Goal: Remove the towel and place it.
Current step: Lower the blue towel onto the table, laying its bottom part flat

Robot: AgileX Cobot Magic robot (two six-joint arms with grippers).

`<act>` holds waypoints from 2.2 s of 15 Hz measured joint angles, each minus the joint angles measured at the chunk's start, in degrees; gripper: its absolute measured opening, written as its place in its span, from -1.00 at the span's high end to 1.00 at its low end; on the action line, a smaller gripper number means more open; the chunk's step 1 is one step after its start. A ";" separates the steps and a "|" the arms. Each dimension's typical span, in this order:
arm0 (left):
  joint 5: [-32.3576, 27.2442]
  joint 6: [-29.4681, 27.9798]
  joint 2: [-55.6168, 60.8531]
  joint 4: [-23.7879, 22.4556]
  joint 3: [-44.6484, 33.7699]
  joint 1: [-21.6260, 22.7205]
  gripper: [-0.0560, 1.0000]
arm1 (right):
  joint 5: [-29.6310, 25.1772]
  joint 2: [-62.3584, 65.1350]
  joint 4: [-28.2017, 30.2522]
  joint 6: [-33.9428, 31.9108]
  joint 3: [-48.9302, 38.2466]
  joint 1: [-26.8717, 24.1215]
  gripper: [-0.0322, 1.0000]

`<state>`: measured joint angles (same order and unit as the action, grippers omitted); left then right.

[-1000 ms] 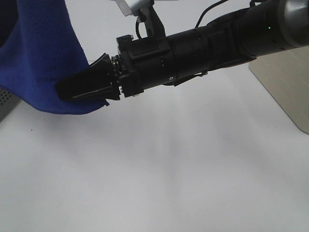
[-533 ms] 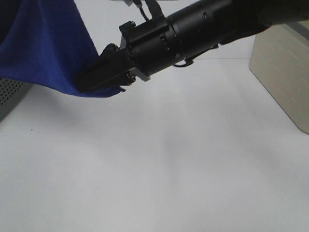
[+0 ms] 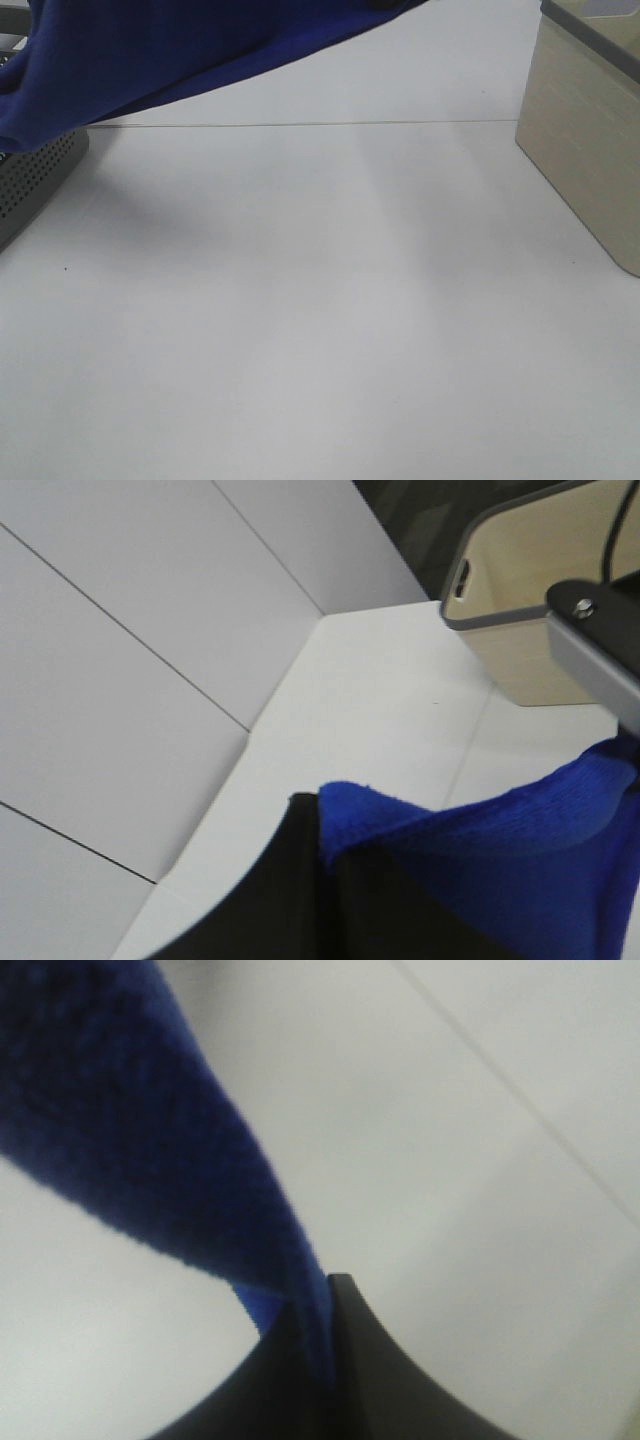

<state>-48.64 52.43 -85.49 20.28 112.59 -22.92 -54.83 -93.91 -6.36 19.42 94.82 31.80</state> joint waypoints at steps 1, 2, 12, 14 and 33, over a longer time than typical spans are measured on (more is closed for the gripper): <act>3.55 0.00 -0.34 -1.20 0.00 0.00 0.89 | -1.26 0.00 7.45 -2.92 3.50 0.00 0.91; 7.05 -0.63 -0.92 -2.18 0.00 0.00 0.89 | -1.72 0.00 13.87 -5.67 6.99 0.00 0.91; 28.76 -1.60 -6.93 -2.81 0.00 0.00 0.89 | 7.68 0.00 42.06 -15.53 16.39 0.00 0.91; 33.12 -1.60 -7.85 -2.81 0.00 0.00 0.89 | 12.72 -0.23 46.35 -18.05 16.39 0.00 0.91; 73.63 -2.75 -40.39 -8.25 19.71 4.81 0.89 | 53.86 -26.47 65.09 -35.52 35.87 -11.29 0.91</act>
<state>24.98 49.68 -125.88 12.03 132.30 -18.11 -0.97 -120.38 58.73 -16.10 130.69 20.51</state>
